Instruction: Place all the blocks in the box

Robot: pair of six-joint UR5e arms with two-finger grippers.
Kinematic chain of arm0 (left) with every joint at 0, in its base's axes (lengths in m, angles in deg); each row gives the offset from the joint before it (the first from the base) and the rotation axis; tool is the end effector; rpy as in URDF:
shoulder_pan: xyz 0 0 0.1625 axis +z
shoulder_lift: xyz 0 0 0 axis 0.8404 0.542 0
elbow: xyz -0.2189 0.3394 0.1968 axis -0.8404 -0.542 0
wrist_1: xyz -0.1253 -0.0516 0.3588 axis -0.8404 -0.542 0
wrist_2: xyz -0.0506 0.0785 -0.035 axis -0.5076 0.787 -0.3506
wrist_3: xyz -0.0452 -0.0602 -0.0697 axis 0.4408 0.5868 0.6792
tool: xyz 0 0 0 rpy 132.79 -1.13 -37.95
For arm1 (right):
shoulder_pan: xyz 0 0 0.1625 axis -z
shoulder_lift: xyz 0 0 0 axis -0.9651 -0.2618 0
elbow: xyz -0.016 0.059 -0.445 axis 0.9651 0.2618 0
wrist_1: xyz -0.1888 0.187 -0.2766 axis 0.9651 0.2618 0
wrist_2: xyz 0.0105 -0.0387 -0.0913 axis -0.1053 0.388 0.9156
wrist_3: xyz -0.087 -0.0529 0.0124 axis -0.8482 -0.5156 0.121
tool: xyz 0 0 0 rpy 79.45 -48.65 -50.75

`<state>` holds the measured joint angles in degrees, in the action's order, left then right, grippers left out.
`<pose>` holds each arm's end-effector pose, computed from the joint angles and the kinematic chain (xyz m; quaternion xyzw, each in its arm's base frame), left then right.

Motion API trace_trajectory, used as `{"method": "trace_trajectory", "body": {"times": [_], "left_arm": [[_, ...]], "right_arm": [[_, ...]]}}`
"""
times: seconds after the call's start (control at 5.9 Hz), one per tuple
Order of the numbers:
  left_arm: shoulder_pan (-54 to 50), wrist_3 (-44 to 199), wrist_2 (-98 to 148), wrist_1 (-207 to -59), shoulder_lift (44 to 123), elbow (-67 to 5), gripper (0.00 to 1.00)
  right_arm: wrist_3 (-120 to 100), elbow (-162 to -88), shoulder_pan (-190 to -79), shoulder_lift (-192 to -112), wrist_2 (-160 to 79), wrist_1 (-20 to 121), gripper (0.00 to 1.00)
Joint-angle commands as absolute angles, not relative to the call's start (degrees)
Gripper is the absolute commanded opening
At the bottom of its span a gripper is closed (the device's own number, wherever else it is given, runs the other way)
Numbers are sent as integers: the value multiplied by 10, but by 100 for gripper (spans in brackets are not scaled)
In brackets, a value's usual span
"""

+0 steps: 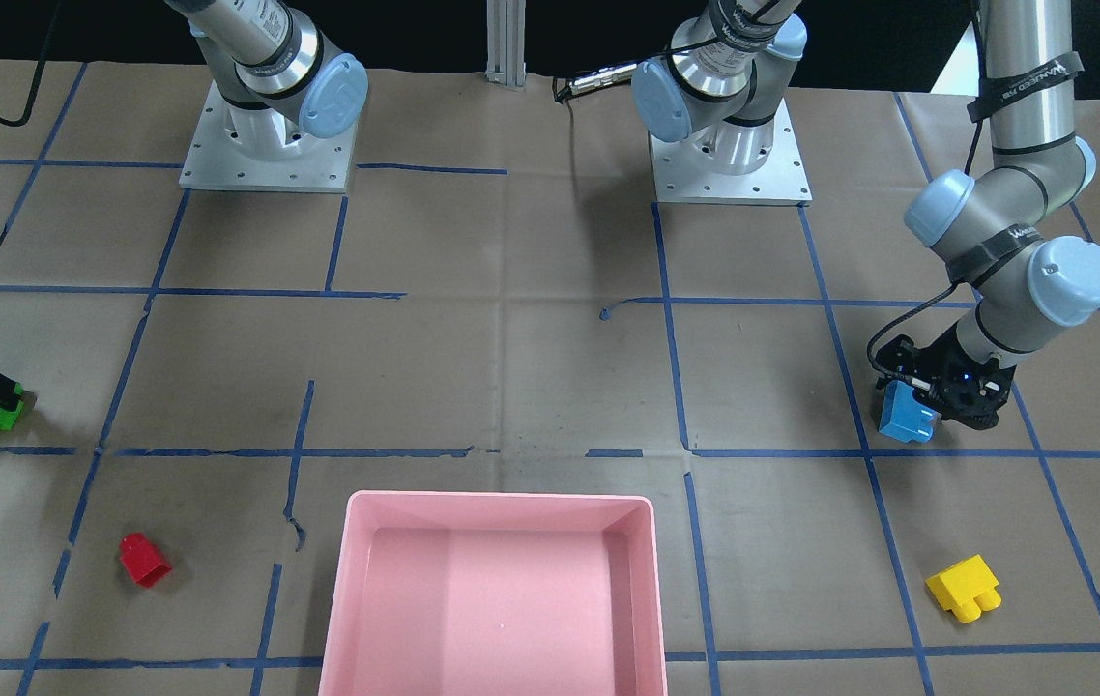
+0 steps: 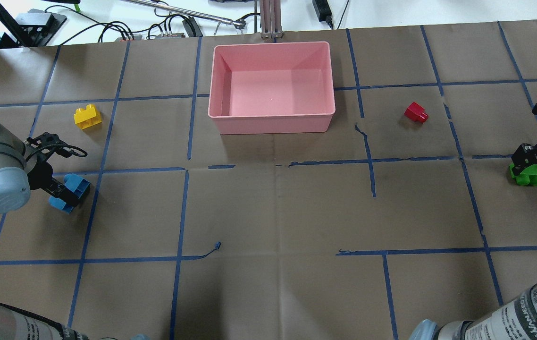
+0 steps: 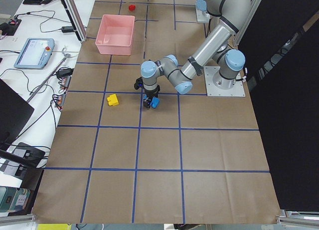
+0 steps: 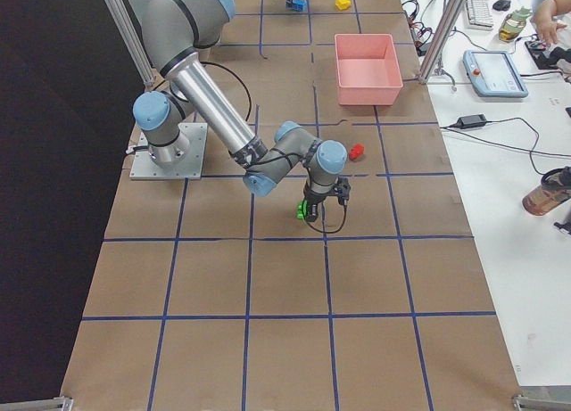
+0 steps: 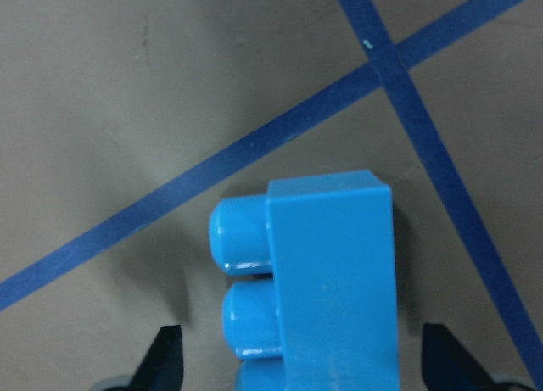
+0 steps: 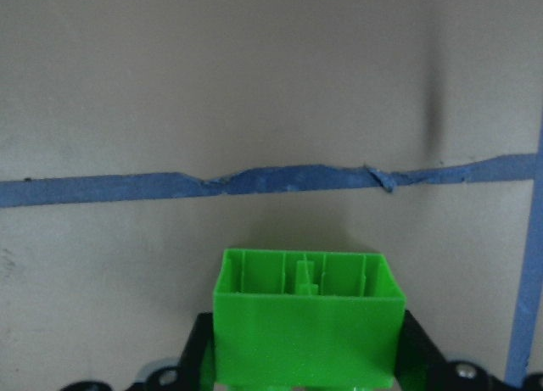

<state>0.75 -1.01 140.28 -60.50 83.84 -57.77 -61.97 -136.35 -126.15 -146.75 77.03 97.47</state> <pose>0.1662 -0.4793 0.2141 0.2628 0.9642 0.0340 0.0114 -0.2508 -0.5136 0.2257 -0.0251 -0.9976 -0.0645 0.0008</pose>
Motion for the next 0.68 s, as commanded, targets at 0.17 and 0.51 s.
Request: {"method": "trace_trajectory", "body": {"times": [0.17,0.51], "left_arm": [[8,-13,1386,-606,841,-574,33],[1,-5,1356,-639,839,-555,0]], "right_arm": [[-618,-1354,-1264,-1477,761,973,38],[-620,-1297,-1298,-1504,752,944,38]]}}
